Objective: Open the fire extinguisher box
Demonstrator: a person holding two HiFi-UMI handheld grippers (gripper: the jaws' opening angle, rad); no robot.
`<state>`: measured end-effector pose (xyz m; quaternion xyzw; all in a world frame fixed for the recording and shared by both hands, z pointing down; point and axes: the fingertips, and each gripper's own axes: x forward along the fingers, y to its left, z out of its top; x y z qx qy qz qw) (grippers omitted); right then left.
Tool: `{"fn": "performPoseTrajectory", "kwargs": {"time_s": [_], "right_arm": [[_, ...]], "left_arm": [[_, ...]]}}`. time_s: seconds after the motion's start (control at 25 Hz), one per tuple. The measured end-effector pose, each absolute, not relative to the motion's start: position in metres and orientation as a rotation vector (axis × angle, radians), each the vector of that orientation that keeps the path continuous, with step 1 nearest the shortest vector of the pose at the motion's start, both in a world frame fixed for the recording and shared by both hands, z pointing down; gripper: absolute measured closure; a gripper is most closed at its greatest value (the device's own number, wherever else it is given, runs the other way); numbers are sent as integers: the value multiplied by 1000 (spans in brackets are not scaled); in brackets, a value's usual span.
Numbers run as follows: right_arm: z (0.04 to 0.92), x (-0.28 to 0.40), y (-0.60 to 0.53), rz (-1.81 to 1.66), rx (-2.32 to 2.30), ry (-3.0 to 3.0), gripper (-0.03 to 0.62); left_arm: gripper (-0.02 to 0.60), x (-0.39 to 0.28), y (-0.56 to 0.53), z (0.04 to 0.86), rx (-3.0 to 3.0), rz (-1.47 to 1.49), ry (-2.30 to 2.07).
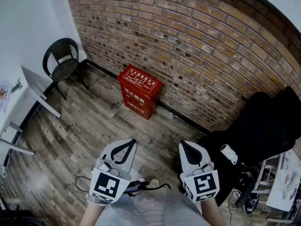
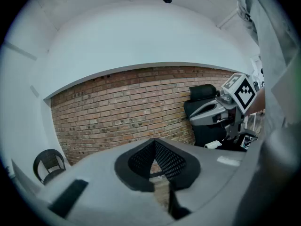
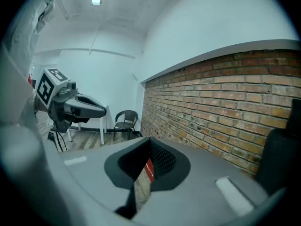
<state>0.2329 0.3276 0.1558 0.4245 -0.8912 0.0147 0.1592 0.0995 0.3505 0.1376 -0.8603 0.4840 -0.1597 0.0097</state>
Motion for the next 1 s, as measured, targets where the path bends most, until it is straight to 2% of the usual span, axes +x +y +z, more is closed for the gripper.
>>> {"fn": "performPoseTrajectory", "kwargs": {"time_s": [1.0], "right_arm": [[156, 227, 325, 93, 1302, -2529, 586]], "left_arm": [[583, 86, 343, 144, -2729, -473, 1489]]}}
